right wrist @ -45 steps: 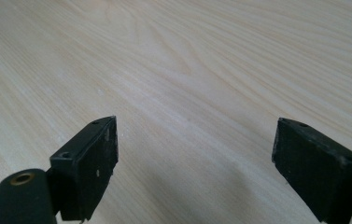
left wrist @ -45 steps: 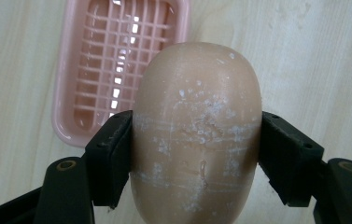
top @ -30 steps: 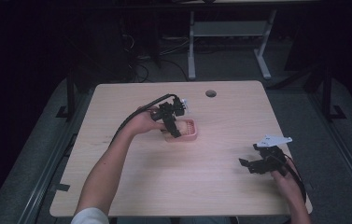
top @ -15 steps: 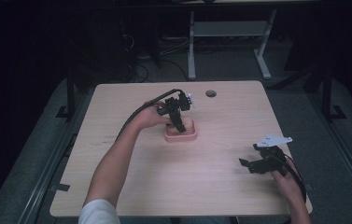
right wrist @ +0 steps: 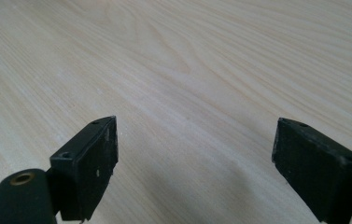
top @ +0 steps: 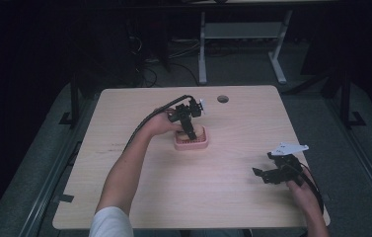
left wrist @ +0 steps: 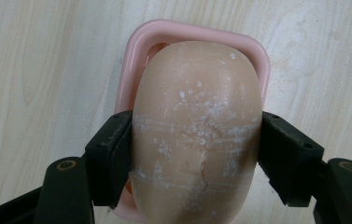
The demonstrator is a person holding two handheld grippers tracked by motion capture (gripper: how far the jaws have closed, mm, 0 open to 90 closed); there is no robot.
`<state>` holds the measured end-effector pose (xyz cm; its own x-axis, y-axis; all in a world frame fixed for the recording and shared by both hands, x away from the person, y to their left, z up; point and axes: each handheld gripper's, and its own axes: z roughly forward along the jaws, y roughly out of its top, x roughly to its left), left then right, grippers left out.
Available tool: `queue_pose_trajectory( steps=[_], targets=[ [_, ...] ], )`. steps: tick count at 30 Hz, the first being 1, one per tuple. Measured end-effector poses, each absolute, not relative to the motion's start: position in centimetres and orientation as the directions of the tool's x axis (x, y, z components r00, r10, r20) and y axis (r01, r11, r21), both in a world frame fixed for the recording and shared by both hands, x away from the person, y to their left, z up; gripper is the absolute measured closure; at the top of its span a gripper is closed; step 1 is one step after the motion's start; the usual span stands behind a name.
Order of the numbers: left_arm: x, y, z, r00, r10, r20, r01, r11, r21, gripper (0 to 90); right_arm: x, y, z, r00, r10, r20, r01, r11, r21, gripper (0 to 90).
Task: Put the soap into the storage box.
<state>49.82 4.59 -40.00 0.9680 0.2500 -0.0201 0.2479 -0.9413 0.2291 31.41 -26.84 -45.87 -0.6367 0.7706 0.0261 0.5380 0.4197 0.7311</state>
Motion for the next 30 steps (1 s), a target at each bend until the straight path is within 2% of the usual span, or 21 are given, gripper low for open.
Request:
queue_pose_trajectory(
  steps=[30],
  targets=[
    [50.1, 4.0, -41.3, 0.966, 0.256, -0.027, 0.256, -0.947, 0.194, 31.6, 31.4, -26.8, -45.9, -0.637, 0.770, 0.029, 0.541, 0.420, 0.729, 13.9]
  ],
)
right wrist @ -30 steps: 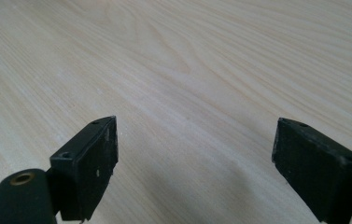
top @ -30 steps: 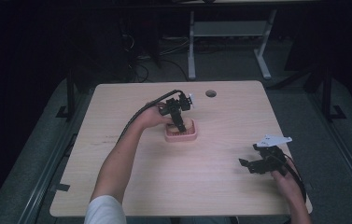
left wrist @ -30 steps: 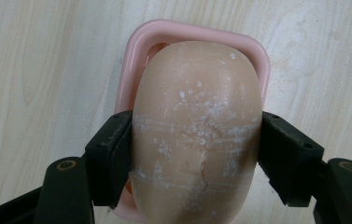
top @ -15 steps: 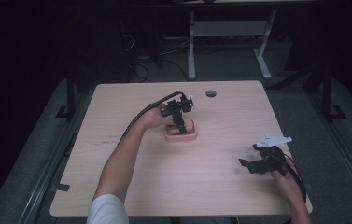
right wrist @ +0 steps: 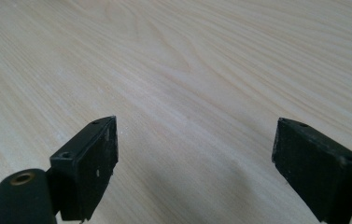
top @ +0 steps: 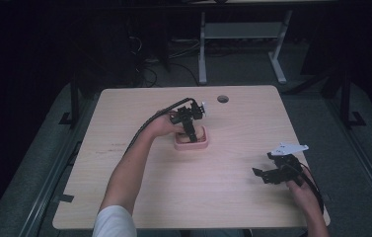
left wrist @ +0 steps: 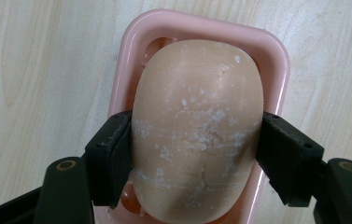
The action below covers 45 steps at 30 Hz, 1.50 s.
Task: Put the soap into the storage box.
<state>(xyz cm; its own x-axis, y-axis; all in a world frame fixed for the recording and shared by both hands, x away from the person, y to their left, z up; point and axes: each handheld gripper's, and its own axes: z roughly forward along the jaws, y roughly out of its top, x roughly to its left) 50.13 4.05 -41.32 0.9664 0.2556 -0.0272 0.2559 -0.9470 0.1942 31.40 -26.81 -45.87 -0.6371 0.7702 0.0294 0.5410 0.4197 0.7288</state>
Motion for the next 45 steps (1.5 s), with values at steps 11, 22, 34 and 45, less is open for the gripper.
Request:
queue_pose_trajectory(
  steps=[11, 22, 34, 45],
  targets=[
    [50.1, 4.1, -41.1, 0.963, 0.268, -0.016, 0.265, -0.940, 0.216, 29.5, 31.4, -26.8, -45.8, -0.632, 0.774, 0.034, 0.548, 0.416, 0.726, 13.8],
    [49.4, 4.9, -40.0, 0.964, 0.266, 0.012, 0.257, -0.939, 0.228, 26.1, 31.4, -26.9, -45.9, -0.636, 0.771, 0.023, 0.541, 0.425, 0.726, 13.8],
    [48.3, 6.5, -38.7, 0.961, 0.277, 0.021, 0.264, -0.931, 0.251, 25.3, 31.4, -26.6, -45.8, -0.640, 0.769, 0.010, 0.534, 0.435, 0.725, 13.8],
    [47.3, 7.7, -38.2, 0.956, 0.293, 0.025, 0.274, -0.918, 0.285, 24.8, 31.4, -26.3, -45.8, -0.641, 0.768, 0.006, 0.536, 0.442, 0.719, 13.8]
  ],
)
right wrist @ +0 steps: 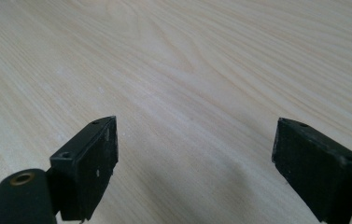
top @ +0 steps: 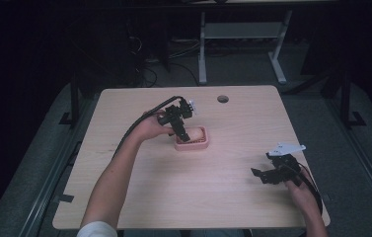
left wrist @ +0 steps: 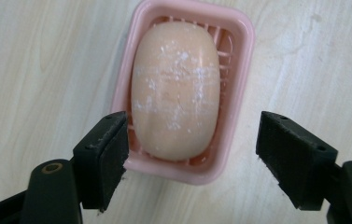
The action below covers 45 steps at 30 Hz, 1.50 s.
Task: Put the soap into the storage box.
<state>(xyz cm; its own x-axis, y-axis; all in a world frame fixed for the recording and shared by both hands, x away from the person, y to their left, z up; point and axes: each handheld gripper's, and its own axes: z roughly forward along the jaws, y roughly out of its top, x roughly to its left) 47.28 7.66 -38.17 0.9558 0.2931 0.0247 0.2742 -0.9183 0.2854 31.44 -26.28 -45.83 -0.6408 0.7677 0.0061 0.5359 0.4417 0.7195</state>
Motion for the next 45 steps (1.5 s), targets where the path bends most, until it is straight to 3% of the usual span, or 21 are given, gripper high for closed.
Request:
queue_pose_trajectory(
  steps=[45],
  targets=[
    [42.8, 12.2, -38.2, 0.947, 0.322, 0.025, 0.290, -0.883, 0.369, 24.5, 31.5, -25.6, -45.9, -0.635, 0.772, -0.018, 0.545, 0.464, 0.698, 13.8]
  ],
)
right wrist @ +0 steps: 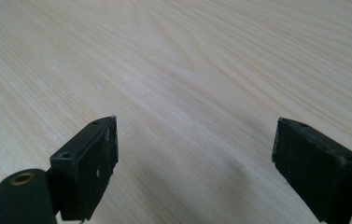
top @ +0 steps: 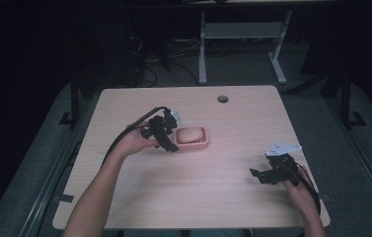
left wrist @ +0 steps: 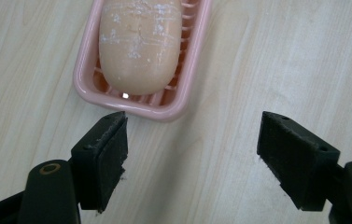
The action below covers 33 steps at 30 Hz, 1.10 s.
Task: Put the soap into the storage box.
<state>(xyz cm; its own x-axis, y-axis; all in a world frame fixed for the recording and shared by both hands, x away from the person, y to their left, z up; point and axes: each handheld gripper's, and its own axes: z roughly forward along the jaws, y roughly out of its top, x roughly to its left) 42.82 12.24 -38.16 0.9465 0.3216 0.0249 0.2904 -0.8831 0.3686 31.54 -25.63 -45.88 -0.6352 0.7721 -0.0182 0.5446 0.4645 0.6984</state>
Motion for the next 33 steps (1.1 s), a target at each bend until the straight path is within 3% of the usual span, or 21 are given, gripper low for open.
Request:
queue_pose_trajectory(
  steps=[33],
  targets=[
    [40.0, 15.0, -38.7, 0.934, 0.357, 0.022, 0.318, -0.857, 0.404, 22.8, 31.6, -25.2, -45.9, -0.639, 0.768, -0.045, 0.536, 0.487, 0.689, 13.8]
  ],
)
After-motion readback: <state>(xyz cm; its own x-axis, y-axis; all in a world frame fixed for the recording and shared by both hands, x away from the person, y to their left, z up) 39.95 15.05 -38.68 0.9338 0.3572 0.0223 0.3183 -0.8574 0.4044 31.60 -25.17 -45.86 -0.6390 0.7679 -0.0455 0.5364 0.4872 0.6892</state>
